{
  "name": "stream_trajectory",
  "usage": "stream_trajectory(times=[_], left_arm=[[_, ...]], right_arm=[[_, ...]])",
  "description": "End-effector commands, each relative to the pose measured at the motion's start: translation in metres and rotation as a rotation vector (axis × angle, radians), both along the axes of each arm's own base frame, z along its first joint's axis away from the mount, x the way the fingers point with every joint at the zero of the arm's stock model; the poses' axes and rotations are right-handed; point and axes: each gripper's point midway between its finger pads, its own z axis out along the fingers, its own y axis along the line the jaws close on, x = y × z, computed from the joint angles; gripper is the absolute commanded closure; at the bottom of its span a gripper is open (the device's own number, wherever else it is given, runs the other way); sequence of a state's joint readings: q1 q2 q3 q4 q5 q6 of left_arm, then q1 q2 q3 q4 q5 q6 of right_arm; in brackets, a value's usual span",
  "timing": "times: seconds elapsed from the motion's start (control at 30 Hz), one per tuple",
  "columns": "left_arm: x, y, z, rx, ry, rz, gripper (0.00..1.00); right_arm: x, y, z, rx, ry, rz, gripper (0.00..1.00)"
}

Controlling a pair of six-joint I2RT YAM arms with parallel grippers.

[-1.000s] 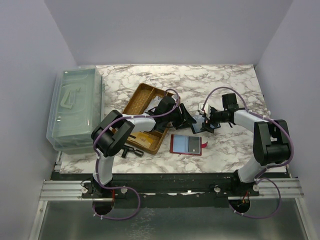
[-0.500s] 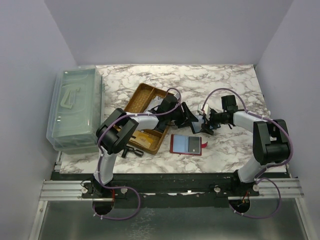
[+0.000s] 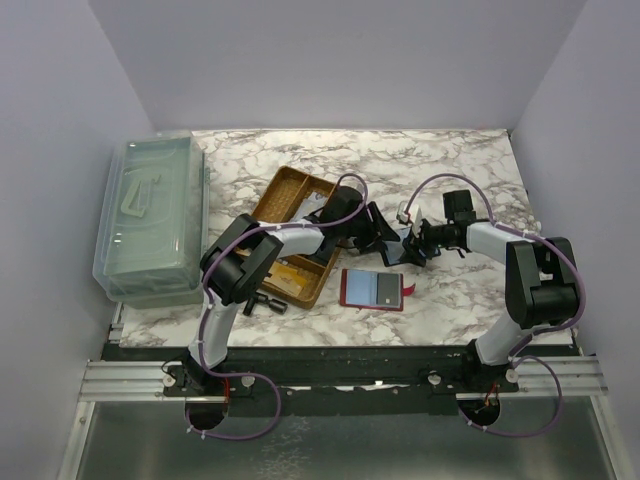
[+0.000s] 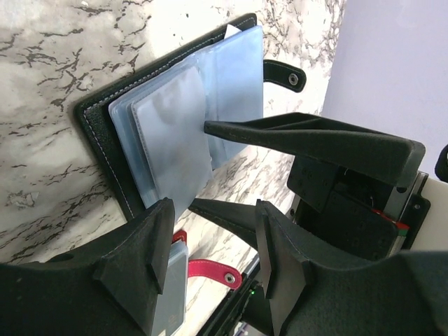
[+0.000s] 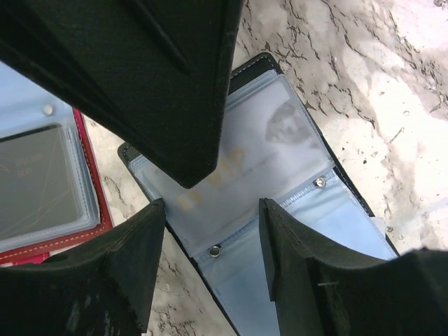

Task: Take the credit cards out of the card holder
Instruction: Remove the credit card from the card holder.

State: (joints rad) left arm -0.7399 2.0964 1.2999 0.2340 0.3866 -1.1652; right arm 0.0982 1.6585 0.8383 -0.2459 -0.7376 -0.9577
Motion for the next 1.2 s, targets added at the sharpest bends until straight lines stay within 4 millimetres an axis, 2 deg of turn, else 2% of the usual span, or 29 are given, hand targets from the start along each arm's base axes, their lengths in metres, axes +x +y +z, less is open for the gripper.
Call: stream_trajectory(times=[0.0, 0.3, 0.9, 0.97, 1.07, 1.17], left_arm=[[0.012, 0.007, -0.018, 0.075, 0.014, 0.053, 0.44], [0.018, 0.014, -0.025, 0.136, 0.023, 0.088, 0.44], [0.024, -0.004, -0.016, 0.098, 0.01, 0.042, 0.47], [0.024, -0.006, -0.012, 0.09, 0.0, 0.03, 0.49], [0.024, -0.012, -0.003, 0.069, -0.028, 0.008, 0.5], [0.024, -0.017, 0.006, 0.049, -0.051, -0.011, 0.5]], right_arm=[[0.0, 0.004, 0.004, 0.039, 0.035, -0.044, 0.43], [-0.003, 0.005, 0.006, 0.07, 0.072, -0.084, 0.47], [-0.005, 0.007, 0.011, 0.122, 0.119, -0.126, 0.5], [-0.005, 0.006, 0.013, 0.127, 0.129, -0.139, 0.47], [-0.005, 0.005, 0.018, 0.147, 0.15, -0.175, 0.35], [-0.005, 0.001, 0.032, 0.197, 0.177, -0.203, 0.29]])
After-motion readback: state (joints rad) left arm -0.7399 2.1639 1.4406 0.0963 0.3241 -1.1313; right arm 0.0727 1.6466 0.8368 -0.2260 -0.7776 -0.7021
